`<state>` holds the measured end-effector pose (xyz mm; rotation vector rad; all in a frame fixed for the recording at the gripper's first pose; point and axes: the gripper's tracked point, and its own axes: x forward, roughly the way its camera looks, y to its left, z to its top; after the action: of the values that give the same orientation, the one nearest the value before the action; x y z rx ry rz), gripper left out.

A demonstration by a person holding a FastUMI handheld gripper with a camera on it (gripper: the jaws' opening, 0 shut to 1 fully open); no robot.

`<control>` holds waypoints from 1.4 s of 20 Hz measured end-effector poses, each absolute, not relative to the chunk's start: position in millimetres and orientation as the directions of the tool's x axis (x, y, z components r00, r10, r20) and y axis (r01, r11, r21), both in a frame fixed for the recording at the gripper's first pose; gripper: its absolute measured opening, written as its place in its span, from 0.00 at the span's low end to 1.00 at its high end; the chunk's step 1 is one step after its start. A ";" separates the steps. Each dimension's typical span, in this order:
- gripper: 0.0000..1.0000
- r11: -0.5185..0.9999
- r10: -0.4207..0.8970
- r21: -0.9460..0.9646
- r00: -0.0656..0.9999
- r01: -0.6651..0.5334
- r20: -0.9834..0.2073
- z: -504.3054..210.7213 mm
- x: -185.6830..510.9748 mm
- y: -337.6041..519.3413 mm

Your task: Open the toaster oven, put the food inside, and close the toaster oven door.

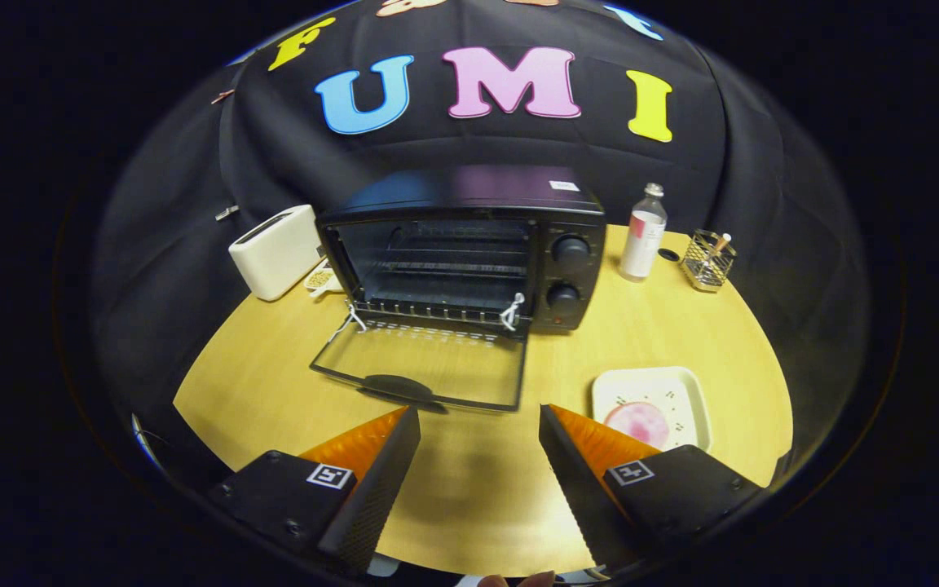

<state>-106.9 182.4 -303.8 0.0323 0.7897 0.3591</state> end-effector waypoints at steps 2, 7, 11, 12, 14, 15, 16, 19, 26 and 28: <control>0.98 0.943 0.318 0.164 0.636 -0.291 -0.703 -302.8 -104.8 165.1; 1.00 0.952 0.281 0.153 0.557 -0.267 -0.781 -310.0 -105.1 116.1; 1.00 0.949 0.291 0.192 0.462 -0.250 -0.838 -322.0 -110.1 92.5; 1.00 0.952 0.286 0.202 0.439 -0.229 -0.852 -324.9 -111.1 87.0; 1.00 0.960 0.271 0.214 0.405 -0.181 -0.873 -330.7 -111.7 79.7; 1.00 0.963 0.263 0.211 0.393 -0.170 -0.881 -334.9 -110.0 76.0; 1.00 0.964 0.256 0.206 0.377 -0.167 -0.890 -339.6 -108.8 70.8; 0.99 0.966 0.248 0.211 0.296 -0.152 -0.922 -348.0 -115.0 61.1; 0.71 0.952 0.282 0.261 0.126 -0.162 -0.951 -365.2 -124.4 70.9; 0.63 0.956 0.257 0.233 0.124 -0.178 -0.958 -369.3 -119.3 70.6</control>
<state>-119.3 70.6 -369.3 0.0666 1.4116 0.3176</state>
